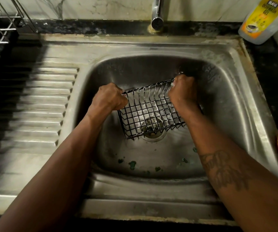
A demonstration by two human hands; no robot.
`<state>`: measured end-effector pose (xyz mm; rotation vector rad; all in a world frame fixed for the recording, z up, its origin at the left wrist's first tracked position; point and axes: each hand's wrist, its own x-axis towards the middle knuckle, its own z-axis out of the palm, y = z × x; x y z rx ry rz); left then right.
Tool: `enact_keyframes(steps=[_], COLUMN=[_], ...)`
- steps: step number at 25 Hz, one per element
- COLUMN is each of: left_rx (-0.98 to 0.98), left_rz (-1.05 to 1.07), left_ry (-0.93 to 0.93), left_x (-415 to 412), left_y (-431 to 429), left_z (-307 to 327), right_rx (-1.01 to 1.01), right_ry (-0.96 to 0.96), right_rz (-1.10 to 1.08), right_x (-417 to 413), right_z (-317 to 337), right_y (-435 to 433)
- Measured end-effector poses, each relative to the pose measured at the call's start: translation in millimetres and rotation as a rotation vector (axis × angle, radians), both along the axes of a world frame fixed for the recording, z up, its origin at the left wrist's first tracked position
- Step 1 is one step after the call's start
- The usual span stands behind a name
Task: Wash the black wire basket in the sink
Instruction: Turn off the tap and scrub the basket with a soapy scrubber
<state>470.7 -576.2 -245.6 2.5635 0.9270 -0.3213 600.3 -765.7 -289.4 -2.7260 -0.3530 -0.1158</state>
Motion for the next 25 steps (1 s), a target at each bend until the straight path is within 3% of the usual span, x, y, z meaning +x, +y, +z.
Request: enact_keyframes(steps=[6, 10, 13, 16, 20, 22, 25], left_rx=[0.001, -0.115, -0.063, -0.027, -0.244, -0.367, -0.456], left_rz=[-0.202, -0.352, -0.325, -0.217, 0.019, 0.091, 0.116], left_ry=[-0.076, -0.251, -0.342, -0.270, -0.049, 0.016, -0.043], left_x=[2, 9, 9, 7, 7, 8, 7], left_y=[4, -7, -4, -5, -18, -20, -20], left_z=[-7, -17, -23, -17, -3, -2, -6], right_rx=[0.130, 0.015, 0.043, 0.213, 0.412, 0.392, 0.310], right_ry=[0.195, 0.229, 0.223, 0.186, -0.004, 0.021, 0.024], right_rz=[0.166, 0.483, 0.678, 0.631, 0.446, 0.353, 0.310], right_x=[-8, -7, -11, -18, -13, -7, -7], right_z=[-9, -11, -12, -9, -3, -6, -15], right_y=[10, 19, 28, 32, 29, 29, 36])
